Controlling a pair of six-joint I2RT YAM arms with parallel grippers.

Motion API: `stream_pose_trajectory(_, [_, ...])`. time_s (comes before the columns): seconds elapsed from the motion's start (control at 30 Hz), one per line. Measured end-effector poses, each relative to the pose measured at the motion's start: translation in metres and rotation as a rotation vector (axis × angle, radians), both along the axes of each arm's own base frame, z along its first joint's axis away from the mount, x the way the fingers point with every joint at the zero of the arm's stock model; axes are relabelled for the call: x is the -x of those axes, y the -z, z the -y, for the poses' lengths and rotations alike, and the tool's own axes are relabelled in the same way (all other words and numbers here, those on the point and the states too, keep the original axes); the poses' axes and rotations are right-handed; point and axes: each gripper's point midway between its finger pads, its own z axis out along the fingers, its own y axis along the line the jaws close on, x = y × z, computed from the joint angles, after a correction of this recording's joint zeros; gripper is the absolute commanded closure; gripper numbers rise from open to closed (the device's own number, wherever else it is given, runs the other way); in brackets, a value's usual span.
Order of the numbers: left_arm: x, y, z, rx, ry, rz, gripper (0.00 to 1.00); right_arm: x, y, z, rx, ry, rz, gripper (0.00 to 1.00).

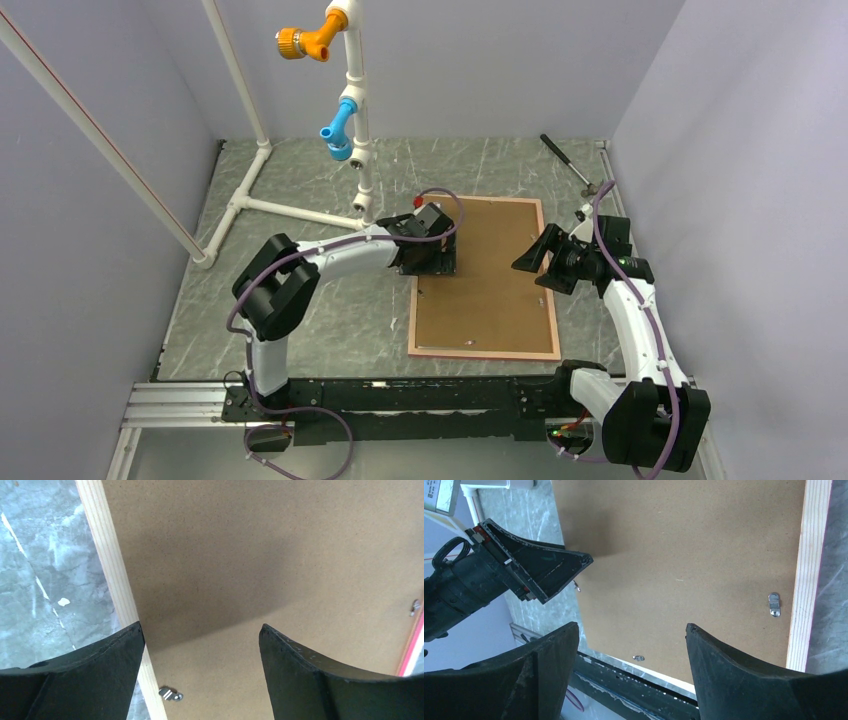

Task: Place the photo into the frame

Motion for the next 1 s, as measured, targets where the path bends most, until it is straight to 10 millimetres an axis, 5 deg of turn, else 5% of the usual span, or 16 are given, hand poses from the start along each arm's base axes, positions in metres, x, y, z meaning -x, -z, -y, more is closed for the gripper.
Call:
stream_pose_trajectory(0.37, [-0.004,-0.019,0.001,-0.097,0.003,0.071,0.11,0.000,0.001,0.000,-0.001,0.000,-0.003,0.20])
stream_pose_trajectory(0.7, [0.000,-0.015,-0.015,-0.195,-0.018,0.092,0.19,0.000,0.003,0.000,-0.004,0.004,-0.007,0.20])
stream_pose_trajectory(1.0, [0.030,0.021,-0.050,-0.260,-0.041,0.018,0.33,0.000,0.003,0.000,-0.006,0.004,-0.008,0.20])
